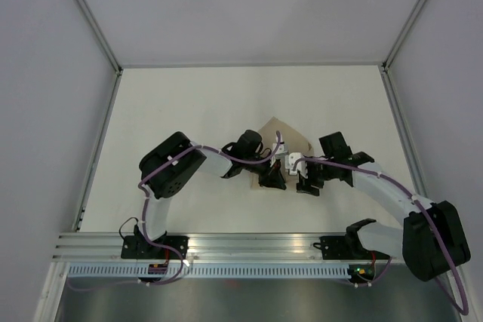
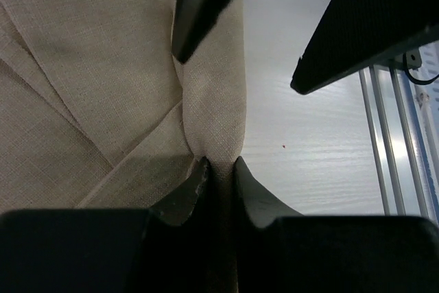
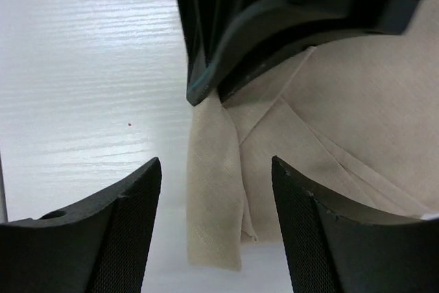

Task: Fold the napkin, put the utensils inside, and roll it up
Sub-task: Roll the napkin with the utensil

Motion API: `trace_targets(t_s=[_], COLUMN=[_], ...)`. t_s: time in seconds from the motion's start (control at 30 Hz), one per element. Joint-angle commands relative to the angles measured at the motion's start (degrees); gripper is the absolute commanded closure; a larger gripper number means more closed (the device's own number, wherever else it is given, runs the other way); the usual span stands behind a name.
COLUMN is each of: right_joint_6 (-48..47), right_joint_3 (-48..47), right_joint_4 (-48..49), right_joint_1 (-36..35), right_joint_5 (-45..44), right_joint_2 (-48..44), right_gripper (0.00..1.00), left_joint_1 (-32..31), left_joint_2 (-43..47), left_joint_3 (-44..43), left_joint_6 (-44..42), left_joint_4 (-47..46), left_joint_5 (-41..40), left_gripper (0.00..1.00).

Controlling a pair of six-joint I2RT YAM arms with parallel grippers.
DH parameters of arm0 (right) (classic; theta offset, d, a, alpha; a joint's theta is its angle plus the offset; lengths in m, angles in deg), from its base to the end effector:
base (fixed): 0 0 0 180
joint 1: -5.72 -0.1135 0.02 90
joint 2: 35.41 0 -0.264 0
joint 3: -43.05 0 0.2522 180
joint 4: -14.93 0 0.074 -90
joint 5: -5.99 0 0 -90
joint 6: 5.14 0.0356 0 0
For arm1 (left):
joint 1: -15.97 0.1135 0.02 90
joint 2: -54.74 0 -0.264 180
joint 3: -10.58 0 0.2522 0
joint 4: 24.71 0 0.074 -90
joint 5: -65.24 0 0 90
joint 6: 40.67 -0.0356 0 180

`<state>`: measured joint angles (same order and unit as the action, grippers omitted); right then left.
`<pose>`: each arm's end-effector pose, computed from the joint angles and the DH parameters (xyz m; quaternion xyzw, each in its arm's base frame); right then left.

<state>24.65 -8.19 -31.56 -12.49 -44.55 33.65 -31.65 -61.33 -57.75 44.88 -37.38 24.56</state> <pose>0.1922 0.0870 0.1914 -0.6383 0.6637 0.2323 0.3133 0.2397 -0.3027 0.1081 0.5268 0.6401 -0.4984 0.2536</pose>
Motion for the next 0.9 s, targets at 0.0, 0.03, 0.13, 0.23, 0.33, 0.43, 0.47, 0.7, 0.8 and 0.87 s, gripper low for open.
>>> trace_targets(t_s=[0.0,0.03,0.13,0.23,0.33,0.43,0.47,0.7,0.8,0.87], right_joint_6=[-0.9,-1.1,-1.5,-1.6,-1.8,-1.9,-1.9,-1.4,-2.3,-2.6], right_joint_3=[3.8,4.3,5.1,6.7,8.3,9.3,9.5,12.5,13.9,14.1], right_joint_4=[10.6,11.1,11.9,13.7,15.3,15.5,15.6,18.3,20.2,20.5], right_joint_1=[-4.4,-5.0,-6.6,-8.4,-10.6,-12.4,-13.0,-15.6,-16.1,-16.2], right_joint_5=[-6.0,-7.1,-8.3,-9.8,-11.9,-12.7,-13.0,-16.4,-17.7,-18.0], right_joint_2=[-3.1,-3.0,-2.3,-2.4,-2.0,-1.6,-1.8,-1.4,-0.9,-0.2], right_gripper=[0.28,0.28,0.28,0.28,0.28,0.28,0.29,0.34,0.38,0.47], left_joint_1=[0.0,0.1,0.4,0.8,1.2,1.4,1.6,1.8,1.8,2.0], left_joint_2=[-5.0,-5.5,-6.0,-6.4,-6.5,-6.8,-6.8,-7.5,-7.4,-7.5], left_joint_3=[1.5,1.0,0.3,-0.1,-0.3,-0.6,-0.7,-1.3,-1.4,-1.6], left_joint_6=[2.0,2.0,2.0,1.3,1.3,0.9,1.0,0.8,0.7,0.4], left_joint_4=[11.6,11.8,13.0,14.1,14.8,15.8,15.9,16.7,16.9,17.1], left_joint_5=[3.3,3.4,4.0,4.6,5.0,5.2,5.3,6.1,6.4,6.5], left_gripper=[0.98,0.98,0.98,0.98,0.98,0.98,0.98,0.98,0.98,0.98])
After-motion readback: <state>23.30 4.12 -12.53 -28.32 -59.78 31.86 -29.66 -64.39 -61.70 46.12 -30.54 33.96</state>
